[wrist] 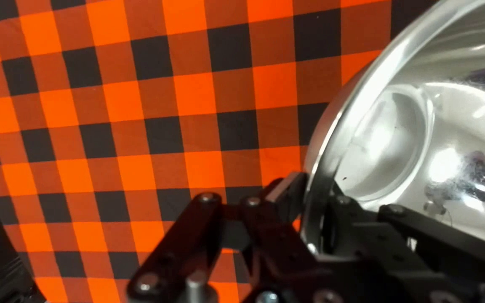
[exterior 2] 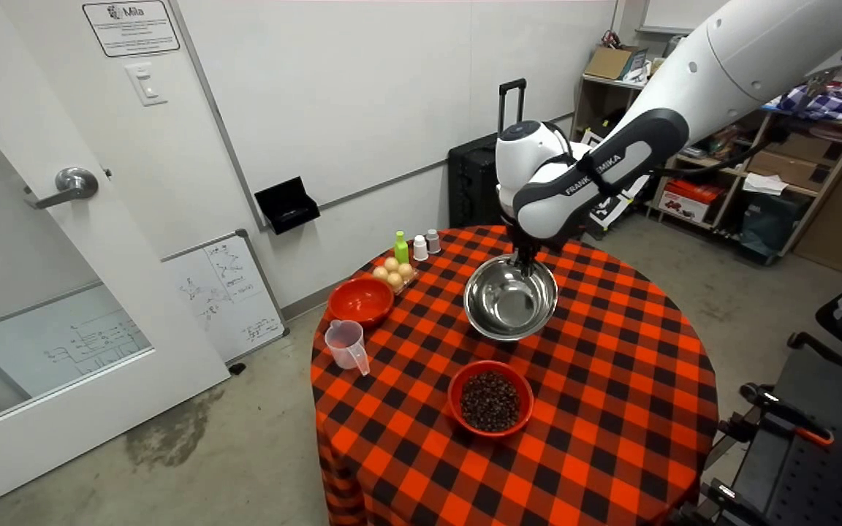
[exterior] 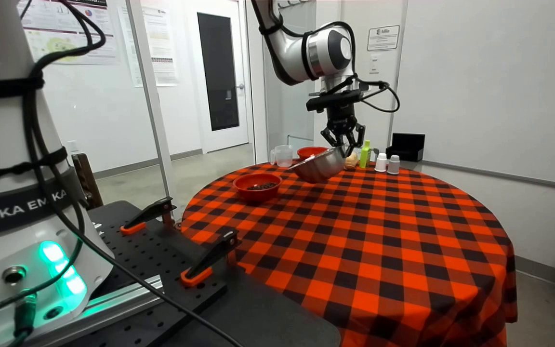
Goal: Pour the contents from the silver dish into the orange bowl closest to you
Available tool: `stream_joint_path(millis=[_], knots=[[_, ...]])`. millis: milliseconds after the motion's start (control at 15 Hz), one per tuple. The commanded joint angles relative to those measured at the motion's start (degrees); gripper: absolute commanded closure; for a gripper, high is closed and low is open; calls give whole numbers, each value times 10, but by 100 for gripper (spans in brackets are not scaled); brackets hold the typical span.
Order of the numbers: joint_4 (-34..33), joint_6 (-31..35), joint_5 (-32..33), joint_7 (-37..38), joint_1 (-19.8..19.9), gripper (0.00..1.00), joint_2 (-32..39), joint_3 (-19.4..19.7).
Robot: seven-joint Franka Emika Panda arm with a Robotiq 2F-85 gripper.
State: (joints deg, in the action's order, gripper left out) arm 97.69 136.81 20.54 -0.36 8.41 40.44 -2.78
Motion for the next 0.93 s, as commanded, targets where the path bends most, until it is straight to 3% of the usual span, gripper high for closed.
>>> stream_joint_path(millis=[0,533,867], knots=[[-77,-2,-92,-39,5,98,59,10],[-208,16,-222,-53,38,98,179,2],[-260,49,-292,-21,58,98,238,-2]])
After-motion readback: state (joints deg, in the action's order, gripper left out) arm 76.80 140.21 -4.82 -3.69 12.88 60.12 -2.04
